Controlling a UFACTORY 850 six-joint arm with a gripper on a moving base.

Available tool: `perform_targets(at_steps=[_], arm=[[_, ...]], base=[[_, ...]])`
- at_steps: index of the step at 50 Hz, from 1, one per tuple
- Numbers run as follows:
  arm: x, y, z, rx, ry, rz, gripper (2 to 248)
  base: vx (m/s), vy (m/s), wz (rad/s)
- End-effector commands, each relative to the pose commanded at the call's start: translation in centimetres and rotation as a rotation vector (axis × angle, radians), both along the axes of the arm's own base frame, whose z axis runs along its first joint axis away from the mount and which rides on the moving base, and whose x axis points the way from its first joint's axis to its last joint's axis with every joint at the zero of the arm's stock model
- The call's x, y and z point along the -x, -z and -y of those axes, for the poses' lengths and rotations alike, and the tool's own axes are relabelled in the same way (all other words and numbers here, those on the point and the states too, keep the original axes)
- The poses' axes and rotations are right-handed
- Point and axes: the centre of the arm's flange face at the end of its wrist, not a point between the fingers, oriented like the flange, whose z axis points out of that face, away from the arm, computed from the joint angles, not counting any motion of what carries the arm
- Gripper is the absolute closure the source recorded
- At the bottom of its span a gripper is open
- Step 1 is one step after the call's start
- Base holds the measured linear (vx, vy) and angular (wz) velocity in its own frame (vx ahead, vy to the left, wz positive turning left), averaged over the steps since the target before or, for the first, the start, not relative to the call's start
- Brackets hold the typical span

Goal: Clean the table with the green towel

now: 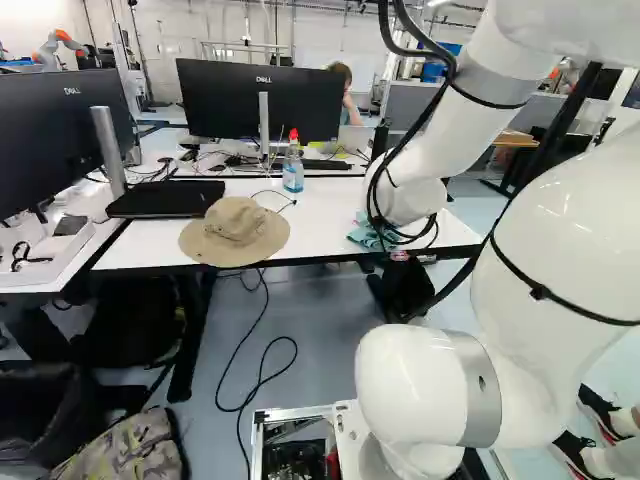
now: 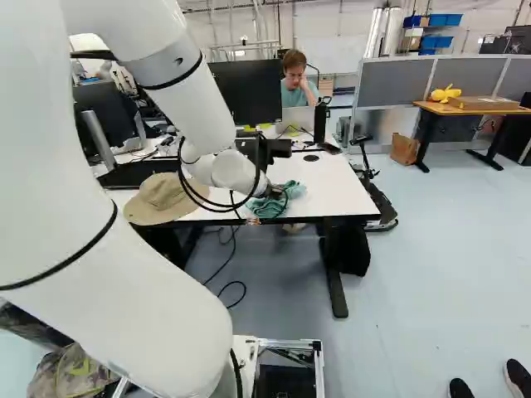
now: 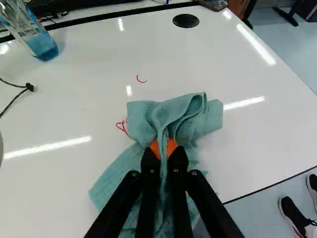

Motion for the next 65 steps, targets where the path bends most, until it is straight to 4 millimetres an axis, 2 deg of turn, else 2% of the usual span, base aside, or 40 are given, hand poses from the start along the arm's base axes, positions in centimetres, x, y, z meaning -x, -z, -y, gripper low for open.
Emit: perform_targets(at_steps=[13,40,65], arm=[[-1.2,-0.1,1.3,0.000,0.025,0.000,217],[-6.3,-0.1,4.2,0.002,0.060,0.006,217],[-11.2,0.0,4.5,0.005,0.036,0.020,217]], base=[[0.000,0.000,0.000],[0.000,0.000,0.000],[0.000,0.000,0.000]])
